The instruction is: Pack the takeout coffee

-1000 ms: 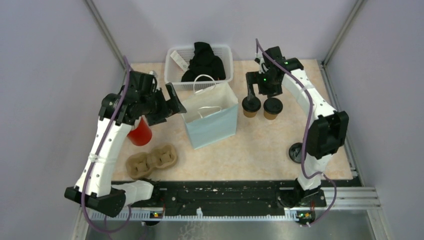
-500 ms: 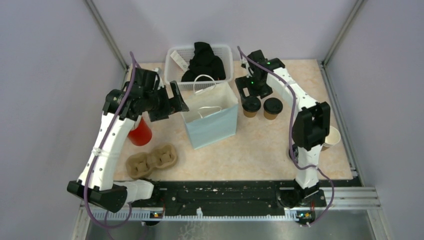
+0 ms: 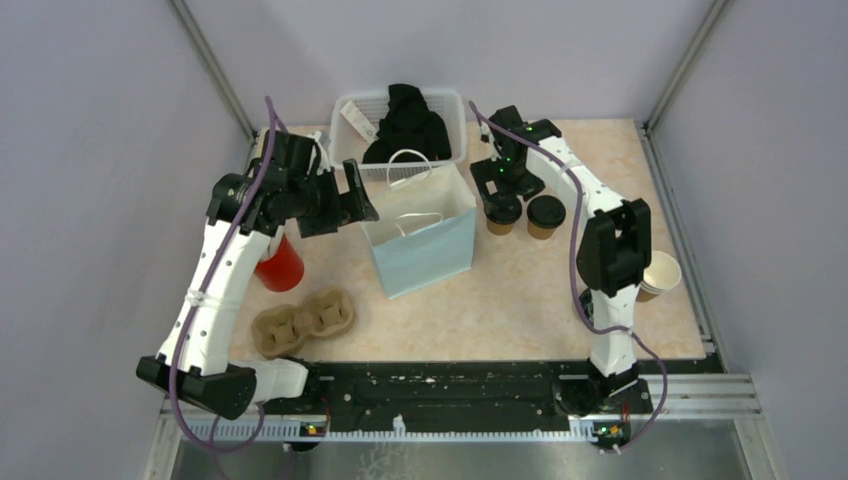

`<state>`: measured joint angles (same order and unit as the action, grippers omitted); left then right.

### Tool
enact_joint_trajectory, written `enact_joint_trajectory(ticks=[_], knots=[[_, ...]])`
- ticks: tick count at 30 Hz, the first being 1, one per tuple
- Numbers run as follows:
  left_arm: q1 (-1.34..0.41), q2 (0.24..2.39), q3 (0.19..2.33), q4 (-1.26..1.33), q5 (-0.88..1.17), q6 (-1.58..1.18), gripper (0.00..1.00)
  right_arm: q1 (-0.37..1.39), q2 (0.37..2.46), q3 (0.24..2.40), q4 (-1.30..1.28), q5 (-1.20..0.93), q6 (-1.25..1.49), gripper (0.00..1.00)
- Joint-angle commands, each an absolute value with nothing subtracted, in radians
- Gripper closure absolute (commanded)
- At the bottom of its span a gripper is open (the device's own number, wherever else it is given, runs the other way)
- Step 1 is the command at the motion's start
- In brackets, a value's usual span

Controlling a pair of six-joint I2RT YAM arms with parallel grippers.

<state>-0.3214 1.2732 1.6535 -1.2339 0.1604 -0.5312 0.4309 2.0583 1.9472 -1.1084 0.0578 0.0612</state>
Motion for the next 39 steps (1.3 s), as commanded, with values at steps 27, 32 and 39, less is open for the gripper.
enact_joint_trajectory(ticks=[27, 32, 39], knots=[[-0.318, 1.291, 1.694, -1.231, 0.150, -0.499, 0.02, 0.440, 2.112, 2.027, -1.111, 0.070, 0.046, 0.24], [-0.317, 1.297, 1.706, -1.256, 0.120, -0.514, 0.02, 0.440, 2.108, 2.036, -1.114, 0.069, 0.050, 0.29], [-0.318, 1.313, 1.716, -1.321, 0.065, -0.549, 0.05, 0.440, 2.038, 2.068, -1.126, 0.065, 0.076, 0.29]])
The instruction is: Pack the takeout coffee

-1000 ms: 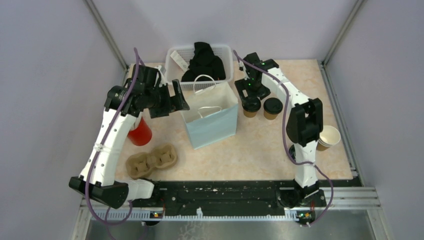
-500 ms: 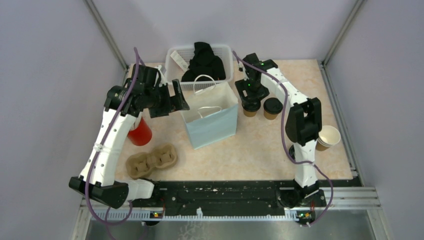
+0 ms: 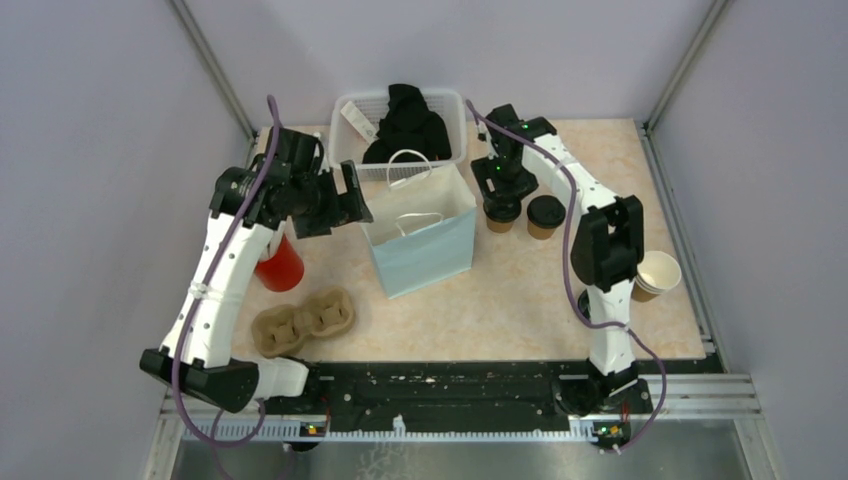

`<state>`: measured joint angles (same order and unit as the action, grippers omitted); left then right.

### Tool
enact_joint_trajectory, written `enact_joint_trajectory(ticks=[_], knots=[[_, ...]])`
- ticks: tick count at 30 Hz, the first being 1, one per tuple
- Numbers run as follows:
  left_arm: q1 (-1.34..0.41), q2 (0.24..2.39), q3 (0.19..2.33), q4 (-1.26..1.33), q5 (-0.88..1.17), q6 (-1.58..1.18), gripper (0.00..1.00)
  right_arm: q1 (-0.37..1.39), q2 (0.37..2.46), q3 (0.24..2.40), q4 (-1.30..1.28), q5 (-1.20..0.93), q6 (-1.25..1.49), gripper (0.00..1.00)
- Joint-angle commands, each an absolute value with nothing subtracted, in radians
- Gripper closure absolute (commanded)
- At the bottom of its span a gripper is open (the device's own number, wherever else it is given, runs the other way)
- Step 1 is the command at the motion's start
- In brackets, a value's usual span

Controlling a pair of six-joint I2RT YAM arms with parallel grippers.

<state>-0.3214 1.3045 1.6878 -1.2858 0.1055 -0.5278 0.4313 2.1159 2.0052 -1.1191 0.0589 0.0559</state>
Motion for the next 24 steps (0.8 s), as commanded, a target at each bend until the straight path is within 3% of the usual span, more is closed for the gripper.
enact_joint_trajectory(ticks=[1, 12, 24], knots=[[-0.318, 1.314, 1.711, -1.317, 0.070, -0.555, 0.07, 0.439, 2.021, 2.066, -1.127, 0.065, 0.085, 0.29], [-0.318, 1.370, 1.637, -1.187, 0.160, -0.524, 0.37, 0.440, 1.777, 2.031, -1.161, 0.117, 0.126, 0.31], [-0.319, 1.418, 1.647, -1.090, 0.142, -0.384, 0.79, 0.478, 1.459, 1.984, -1.088, -0.050, 0.018, 0.36]])
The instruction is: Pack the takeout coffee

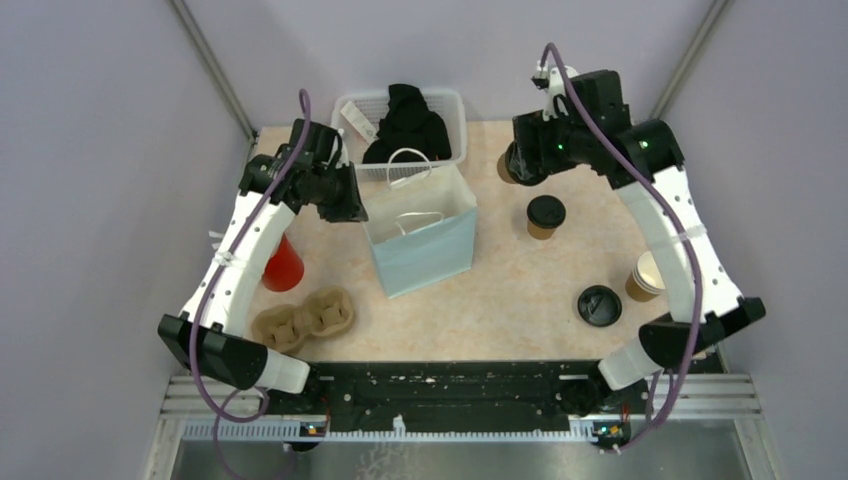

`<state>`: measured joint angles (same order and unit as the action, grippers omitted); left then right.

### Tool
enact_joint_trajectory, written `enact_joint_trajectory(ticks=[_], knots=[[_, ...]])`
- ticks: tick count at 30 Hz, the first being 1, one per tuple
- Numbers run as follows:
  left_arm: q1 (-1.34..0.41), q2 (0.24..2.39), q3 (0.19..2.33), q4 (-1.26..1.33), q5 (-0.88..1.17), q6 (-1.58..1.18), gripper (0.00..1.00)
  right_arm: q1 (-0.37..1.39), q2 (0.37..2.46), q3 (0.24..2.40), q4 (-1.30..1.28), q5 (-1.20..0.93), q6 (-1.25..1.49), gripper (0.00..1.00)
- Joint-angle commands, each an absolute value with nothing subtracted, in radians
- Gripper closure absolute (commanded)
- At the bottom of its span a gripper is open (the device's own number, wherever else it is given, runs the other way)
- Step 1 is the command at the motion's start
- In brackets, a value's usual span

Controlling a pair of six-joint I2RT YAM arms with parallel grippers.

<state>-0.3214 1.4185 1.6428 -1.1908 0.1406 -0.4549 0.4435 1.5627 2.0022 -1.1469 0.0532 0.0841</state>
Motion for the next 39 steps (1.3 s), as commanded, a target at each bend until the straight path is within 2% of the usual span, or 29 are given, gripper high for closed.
enact_joint_trajectory(ticks=[1, 3, 7, 16, 23, 33, 39], knots=[[-0.320, 1.417, 1.647, -1.073, 0.149, -0.370, 0.81, 0.488, 1.434, 1.972, -1.072, -0.078, 0.007, 0.36], [-0.324, 1.410, 1.641, -1.040, 0.168, -0.344, 0.87, 0.521, 1.398, 1.946, -1.045, -0.124, -0.010, 0.37], [-0.346, 1.349, 1.572, -0.909, 0.184, -0.286, 0.93, 0.634, 1.376, 1.953, -1.035, -0.108, -0.050, 0.39], [-0.381, 1.131, 1.328, -0.687, 0.217, -0.278, 0.95, 0.872, 1.369, 1.945, -1.073, 0.016, -0.120, 0.41], [-0.385, 0.974, 1.154, -0.520, 0.228, -0.236, 0.95, 0.982, 1.376, 1.896, -1.103, 0.121, -0.167, 0.43], [-0.385, 0.876, 0.988, -0.406, 0.222, -0.269, 0.97, 1.193, 1.322, 1.677, -1.044, 0.314, -0.210, 0.43], [-0.384, 0.841, 0.966, -0.395, 0.201, -0.265, 0.98, 1.298, 1.343, 1.620, -1.020, 0.416, -0.244, 0.43]])
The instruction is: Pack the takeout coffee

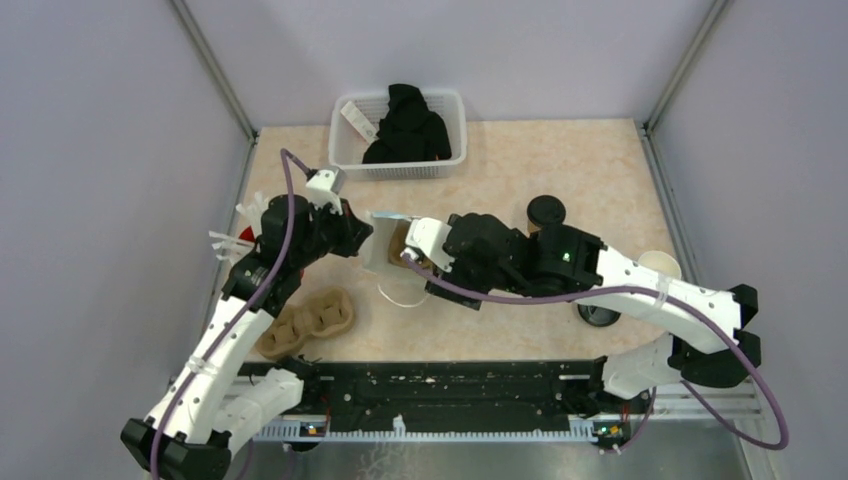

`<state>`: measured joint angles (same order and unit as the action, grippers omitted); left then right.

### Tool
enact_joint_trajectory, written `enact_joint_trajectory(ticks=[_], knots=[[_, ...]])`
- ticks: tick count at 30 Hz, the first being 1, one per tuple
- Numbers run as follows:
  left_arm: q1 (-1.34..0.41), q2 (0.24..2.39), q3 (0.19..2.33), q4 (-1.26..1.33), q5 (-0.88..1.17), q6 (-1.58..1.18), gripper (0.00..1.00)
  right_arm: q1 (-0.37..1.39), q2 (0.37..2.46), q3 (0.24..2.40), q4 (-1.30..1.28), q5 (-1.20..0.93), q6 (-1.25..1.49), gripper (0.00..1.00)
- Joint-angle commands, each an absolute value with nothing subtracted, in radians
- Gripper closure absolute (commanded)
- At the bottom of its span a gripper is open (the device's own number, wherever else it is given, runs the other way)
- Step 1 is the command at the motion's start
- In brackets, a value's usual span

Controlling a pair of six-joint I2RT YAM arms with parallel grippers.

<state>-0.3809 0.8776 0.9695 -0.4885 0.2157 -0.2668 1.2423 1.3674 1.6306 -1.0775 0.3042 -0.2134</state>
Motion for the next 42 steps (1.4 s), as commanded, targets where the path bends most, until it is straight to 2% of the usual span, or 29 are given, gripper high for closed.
enact_joint_trajectory(ticks=[1, 11, 19, 30, 42], knots=[[-0.385, 0.839, 0.965, -0.395, 0.200, -0.265, 0.99, 1.311, 1.346, 1.613, -1.016, 0.429, -0.244, 0.43], [-0.384, 0.781, 0.868, -0.386, 0.252, -0.327, 1.00, 1.338, 1.466, 1.649, -1.015, 0.536, -0.303, 0.43], [-0.415, 0.757, 0.821, -0.374, 0.222, -0.301, 1.00, 1.338, 1.568, 1.644, -0.945, 0.481, -0.341, 0.43], [-0.449, 0.761, 0.834, -0.432, 0.180, -0.269, 1.00, 1.262, 1.524, 1.579, -0.812, 0.479, -0.390, 0.43], [-0.449, 0.781, 0.853, -0.431, 0.139, -0.308, 1.00, 1.200, 1.487, 1.437, -0.775, 0.379, -0.629, 0.43]])
